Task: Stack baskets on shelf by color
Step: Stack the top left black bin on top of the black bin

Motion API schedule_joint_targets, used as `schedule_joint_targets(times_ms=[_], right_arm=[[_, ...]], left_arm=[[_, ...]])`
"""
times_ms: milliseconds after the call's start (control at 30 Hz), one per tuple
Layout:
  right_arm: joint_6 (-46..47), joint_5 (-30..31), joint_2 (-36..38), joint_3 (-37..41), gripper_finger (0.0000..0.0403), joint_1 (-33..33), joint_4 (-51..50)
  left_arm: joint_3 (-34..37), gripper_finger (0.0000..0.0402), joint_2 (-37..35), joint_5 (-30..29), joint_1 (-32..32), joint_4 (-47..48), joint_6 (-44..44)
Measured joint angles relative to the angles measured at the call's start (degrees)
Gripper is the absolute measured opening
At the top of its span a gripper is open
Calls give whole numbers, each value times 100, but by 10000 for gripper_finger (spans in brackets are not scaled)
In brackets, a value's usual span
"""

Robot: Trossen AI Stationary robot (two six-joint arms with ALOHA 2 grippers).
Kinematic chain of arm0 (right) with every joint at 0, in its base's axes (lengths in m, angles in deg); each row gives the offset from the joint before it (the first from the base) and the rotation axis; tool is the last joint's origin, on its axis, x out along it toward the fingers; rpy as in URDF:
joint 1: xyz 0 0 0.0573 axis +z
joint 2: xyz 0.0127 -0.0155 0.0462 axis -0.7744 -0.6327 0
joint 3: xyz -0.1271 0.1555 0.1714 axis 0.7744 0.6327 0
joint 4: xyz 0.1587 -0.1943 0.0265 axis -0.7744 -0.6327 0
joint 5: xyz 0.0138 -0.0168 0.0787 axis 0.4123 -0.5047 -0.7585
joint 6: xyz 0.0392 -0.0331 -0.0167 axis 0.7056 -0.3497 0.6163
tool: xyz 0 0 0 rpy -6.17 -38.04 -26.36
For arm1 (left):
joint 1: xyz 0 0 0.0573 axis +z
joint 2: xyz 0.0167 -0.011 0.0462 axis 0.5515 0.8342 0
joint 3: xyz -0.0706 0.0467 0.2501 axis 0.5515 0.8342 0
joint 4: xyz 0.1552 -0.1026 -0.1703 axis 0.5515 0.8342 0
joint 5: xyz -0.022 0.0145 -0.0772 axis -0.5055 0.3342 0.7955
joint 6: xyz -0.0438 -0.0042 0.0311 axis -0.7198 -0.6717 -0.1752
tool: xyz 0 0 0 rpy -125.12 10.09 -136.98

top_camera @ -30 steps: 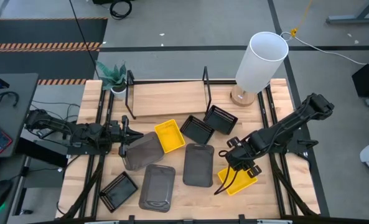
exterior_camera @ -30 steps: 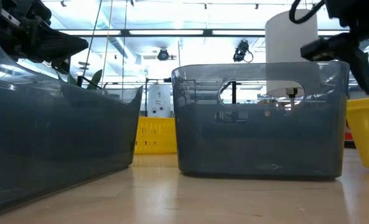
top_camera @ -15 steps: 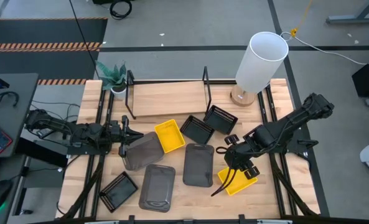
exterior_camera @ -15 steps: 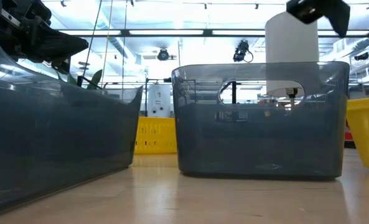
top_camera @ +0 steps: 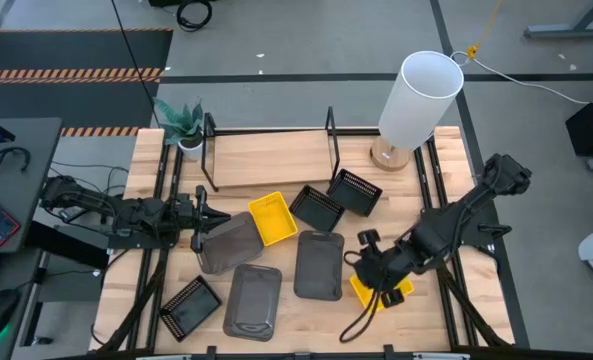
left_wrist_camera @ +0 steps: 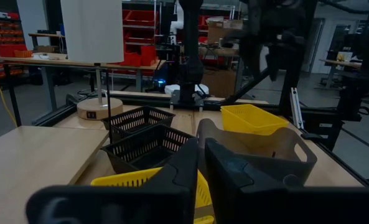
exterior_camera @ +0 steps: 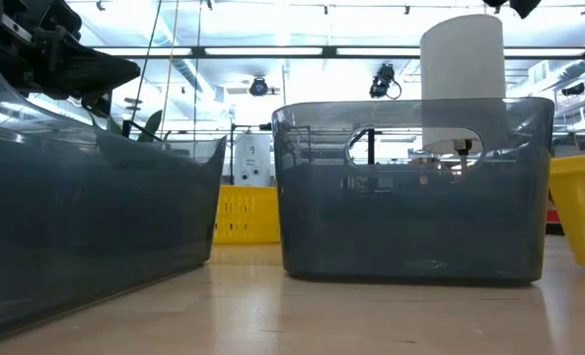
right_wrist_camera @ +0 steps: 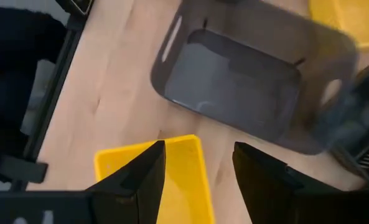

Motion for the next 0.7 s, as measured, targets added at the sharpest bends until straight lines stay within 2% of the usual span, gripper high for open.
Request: schedule_joint_targets(times_ms=[100, 167, 400, 700], right_arm=[[210, -22, -407, -265, 192, -49, -197], [8, -3, -720, -556, 192, -194, -499], [-2044, 775, -1618, -1504, 192, -912, -1415], [-3639, 1041, -1712, -1482, 192, -1825, -2139]], left_arm=[[-2, 30, -2, 1, -2, 0, 0], [0, 28, 0, 1, 0, 0, 0], [-2, 37, 0, 1, -2, 0, 0], [-2, 31, -1, -1, -2, 0, 0]])
